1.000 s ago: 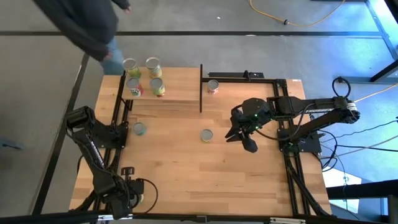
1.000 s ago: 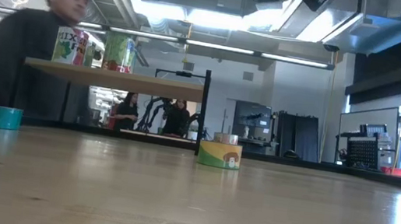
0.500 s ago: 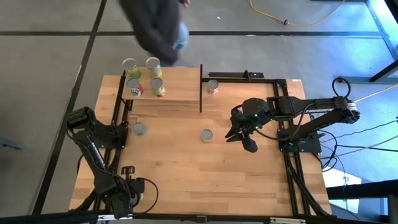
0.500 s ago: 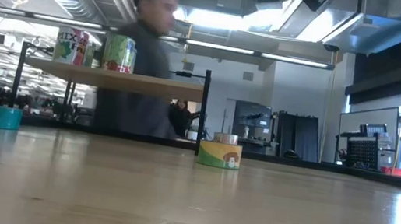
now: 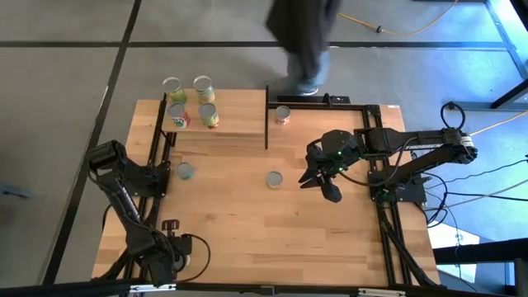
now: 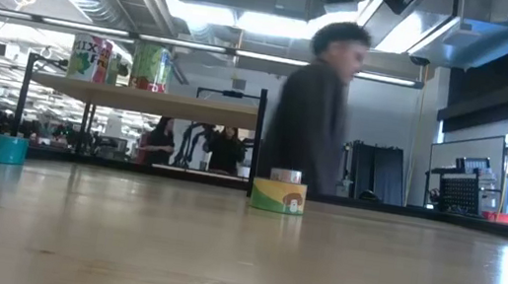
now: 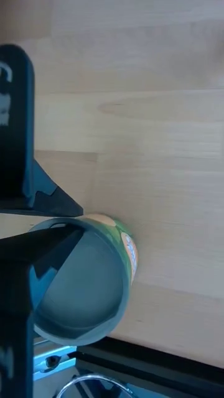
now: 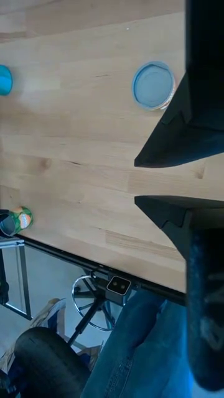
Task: Pick and place cans onto a shelf
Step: Put the canned peaches on the shelf
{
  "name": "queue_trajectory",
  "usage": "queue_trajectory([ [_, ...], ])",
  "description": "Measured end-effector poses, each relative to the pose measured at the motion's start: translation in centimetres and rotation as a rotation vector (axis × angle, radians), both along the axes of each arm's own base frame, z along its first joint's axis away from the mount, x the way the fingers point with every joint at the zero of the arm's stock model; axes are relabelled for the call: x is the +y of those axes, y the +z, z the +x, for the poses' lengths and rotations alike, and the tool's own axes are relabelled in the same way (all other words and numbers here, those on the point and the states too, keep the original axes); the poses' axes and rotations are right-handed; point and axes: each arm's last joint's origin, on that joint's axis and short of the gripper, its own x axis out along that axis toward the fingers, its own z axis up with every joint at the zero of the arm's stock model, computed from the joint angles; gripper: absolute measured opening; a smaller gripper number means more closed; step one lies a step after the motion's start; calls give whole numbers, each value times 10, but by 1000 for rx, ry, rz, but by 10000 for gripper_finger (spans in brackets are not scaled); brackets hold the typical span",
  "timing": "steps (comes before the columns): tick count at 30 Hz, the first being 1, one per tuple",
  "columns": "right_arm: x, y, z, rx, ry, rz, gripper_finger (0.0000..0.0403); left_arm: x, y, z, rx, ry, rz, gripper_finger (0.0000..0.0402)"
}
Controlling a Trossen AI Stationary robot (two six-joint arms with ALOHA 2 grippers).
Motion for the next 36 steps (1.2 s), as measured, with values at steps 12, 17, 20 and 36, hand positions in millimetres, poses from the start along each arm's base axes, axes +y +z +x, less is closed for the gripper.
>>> queue_trajectory([
  [12, 0, 0, 0, 3, -1, 1, 84, 4, 3, 16, 17, 72, -41, 3],
  [17, 0, 0, 0, 3, -1, 1, 84, 6, 10, 29, -6, 97, -54, 2],
  [20, 0, 0, 0, 3, -1, 1, 84, 9, 16, 36, -18, 120, -71, 2],
  [36, 0, 0, -1, -6, 19, -17, 84, 72, 118, 91, -86, 42, 97, 1],
])
